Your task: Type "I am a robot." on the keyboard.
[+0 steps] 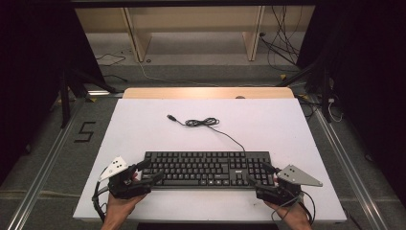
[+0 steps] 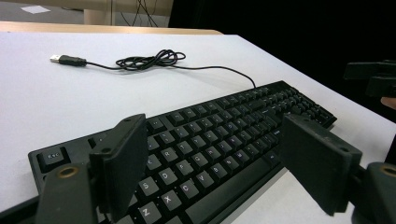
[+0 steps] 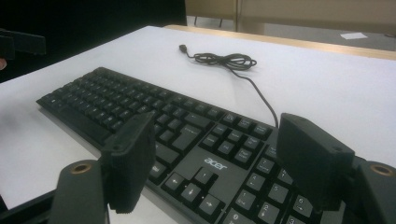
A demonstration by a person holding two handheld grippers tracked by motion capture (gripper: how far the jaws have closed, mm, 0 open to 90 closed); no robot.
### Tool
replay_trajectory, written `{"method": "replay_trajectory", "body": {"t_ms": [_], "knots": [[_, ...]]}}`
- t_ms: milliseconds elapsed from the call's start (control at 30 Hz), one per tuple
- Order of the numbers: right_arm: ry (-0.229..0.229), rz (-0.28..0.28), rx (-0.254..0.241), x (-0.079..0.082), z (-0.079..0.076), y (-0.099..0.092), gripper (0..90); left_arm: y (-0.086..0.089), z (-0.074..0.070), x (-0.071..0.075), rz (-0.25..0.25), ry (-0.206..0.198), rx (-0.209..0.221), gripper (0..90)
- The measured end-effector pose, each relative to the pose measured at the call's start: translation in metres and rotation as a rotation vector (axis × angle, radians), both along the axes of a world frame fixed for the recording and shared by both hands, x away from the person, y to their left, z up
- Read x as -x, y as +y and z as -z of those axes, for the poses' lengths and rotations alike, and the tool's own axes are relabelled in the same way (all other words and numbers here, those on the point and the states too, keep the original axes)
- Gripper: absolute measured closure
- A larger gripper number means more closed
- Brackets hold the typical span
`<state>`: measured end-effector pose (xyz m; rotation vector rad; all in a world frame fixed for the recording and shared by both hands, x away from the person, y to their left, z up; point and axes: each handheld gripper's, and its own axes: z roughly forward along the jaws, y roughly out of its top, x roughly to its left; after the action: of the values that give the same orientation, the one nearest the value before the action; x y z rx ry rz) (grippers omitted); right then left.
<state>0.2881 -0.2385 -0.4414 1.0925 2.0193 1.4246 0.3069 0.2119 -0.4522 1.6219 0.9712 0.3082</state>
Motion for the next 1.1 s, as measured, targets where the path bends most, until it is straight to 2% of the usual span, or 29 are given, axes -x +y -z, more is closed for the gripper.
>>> {"method": "replay_trajectory", "body": {"t_ms": [667,1100], "knots": [[0.02,-0.016,-0.014,-0.003,0.001,0.006,29.7,0.0,0.001,-0.001,-0.008,0.012,-0.006,23.6],[0.032,-0.083,-0.006,-0.017,0.001,0.033,30.8,0.003,0.001,-0.002,-0.022,0.02,-0.004,23.8]]}}
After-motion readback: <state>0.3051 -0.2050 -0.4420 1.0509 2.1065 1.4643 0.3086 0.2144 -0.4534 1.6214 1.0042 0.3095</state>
